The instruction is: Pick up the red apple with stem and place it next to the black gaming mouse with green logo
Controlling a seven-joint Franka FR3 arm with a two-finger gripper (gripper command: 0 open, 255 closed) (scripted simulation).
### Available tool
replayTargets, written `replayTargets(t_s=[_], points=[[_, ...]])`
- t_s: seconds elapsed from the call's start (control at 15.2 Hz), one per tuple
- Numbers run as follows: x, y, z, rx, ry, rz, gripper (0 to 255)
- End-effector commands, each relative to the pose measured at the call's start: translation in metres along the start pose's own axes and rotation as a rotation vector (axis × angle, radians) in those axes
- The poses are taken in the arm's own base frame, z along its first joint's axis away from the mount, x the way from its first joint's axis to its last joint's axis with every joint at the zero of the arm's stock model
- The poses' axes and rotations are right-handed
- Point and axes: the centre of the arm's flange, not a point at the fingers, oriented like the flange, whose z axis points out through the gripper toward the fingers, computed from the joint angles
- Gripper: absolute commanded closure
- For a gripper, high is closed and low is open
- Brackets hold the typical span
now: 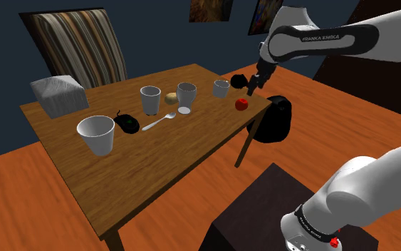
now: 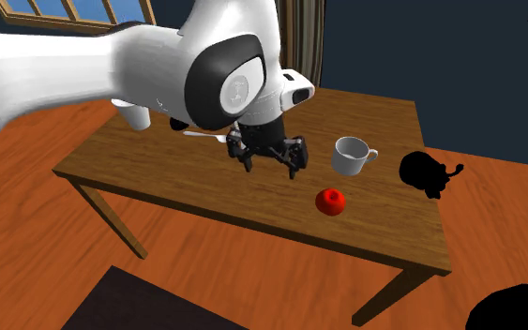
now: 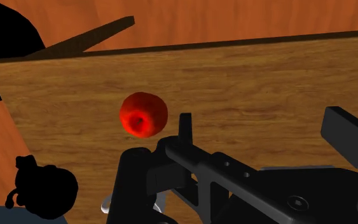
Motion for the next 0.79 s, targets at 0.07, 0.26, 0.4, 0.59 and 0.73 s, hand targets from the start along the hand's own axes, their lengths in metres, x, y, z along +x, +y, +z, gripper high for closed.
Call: replayTargets(t_s=[0.07, 0.26, 0.4, 0.59, 0.73], points=[[0.02, 0.022, 0.027, -0.002, -0.008, -0.001, 0], [0.041, 0.043, 0.054, -0.003, -0.017, -0.002, 0], [0.054, 0.056, 0.073, -0.004, -0.023, -0.002, 0], [0.075, 0.077, 0.1, -0.005, -0.032, -0.003, 0], [0.089, 0.091, 0.119, -0.006, -0.038, -0.003, 0]])
